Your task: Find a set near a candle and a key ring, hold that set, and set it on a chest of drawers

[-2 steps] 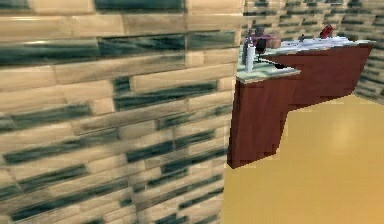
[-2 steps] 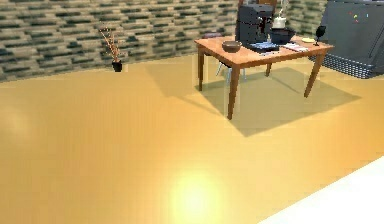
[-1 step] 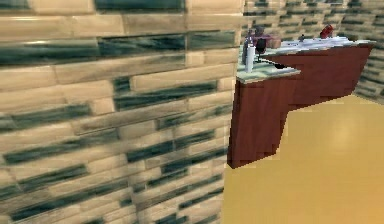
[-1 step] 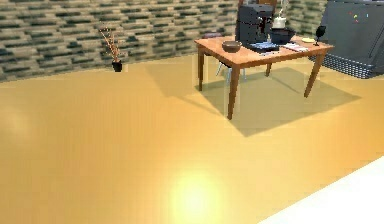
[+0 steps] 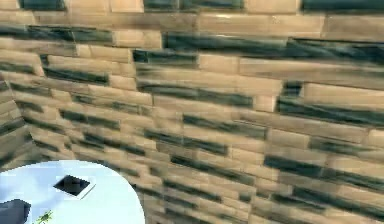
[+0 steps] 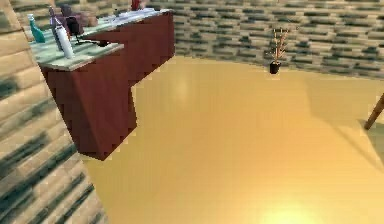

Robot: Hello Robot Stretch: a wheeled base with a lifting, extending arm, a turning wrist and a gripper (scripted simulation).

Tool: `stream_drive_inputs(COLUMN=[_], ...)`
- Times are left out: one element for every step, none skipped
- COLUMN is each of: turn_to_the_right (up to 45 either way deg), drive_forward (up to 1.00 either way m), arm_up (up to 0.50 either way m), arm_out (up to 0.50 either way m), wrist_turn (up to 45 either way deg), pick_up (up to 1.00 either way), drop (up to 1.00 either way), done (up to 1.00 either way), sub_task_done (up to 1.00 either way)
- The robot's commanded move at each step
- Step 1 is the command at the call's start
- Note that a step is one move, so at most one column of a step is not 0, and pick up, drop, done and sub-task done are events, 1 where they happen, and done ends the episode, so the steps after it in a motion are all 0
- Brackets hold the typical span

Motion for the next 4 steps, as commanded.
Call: stream_drive_inputs(turn_to_the_right=[-45.0, -45.0, -45.0, -18.0], drive_forward=[0.0, 0.0, 0.0, 0.0], arm_up=[0.0, 0.0, 0.0, 0.0], arm_out=[0.0, 0.0, 0.0, 0.0], wrist_turn=[0.0, 0.0, 0.0, 0.0], pick_up=[0.0, 0.0, 0.0, 0.0], drop=[0.0, 0.0, 0.0, 0.0], done=[0.0, 0.0, 0.0, 0.0], sub_task_done=[0.0, 0.0, 0.0, 0.0])
